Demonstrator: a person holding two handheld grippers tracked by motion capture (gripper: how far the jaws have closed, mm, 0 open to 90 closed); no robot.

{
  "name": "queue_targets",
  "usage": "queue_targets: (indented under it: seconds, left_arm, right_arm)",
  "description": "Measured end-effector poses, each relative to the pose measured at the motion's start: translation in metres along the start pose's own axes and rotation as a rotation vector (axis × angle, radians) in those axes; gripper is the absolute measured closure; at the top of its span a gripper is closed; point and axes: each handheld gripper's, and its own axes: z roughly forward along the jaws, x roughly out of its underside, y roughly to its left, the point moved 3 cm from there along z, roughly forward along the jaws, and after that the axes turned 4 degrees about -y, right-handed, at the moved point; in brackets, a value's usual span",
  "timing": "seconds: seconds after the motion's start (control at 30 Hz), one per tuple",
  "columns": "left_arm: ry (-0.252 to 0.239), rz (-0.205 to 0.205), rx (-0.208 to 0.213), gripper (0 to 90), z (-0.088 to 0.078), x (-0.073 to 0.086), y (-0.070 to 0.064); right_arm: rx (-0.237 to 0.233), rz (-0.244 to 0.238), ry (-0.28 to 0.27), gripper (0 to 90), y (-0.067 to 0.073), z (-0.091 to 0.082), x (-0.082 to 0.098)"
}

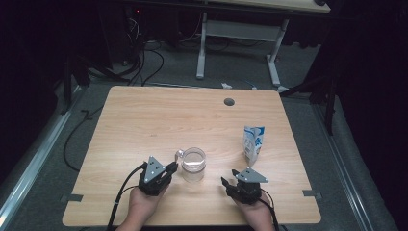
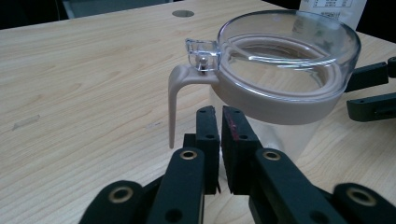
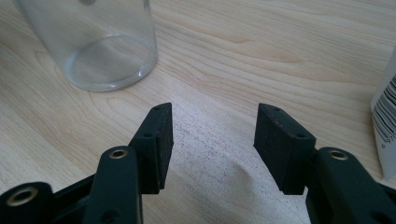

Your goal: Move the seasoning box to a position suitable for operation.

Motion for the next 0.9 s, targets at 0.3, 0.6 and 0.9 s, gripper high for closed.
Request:
queue_targets:
  seconds: [0.3,0.6,0.9]
  left_arm:
    - [0.050,0.016,-0.043,54.4,-0.001,0.001,0.011]
    - [0.077,0.044,-0.036,50.5,-0.005,0.001,0.017]
    - [0.032,0.005,-0.010,57.5,-0.013,-0.015,0.020]
  right_arm:
    - [0.020,-0.020,-0.022,50.1,0.003,0.002,-0.001]
    - [0.009,-0.051,-0.052,48.5,0.013,0.006,-0.014]
    - [0.021,-0.021,-0.092,51.4,0.010,0.011,-0.044]
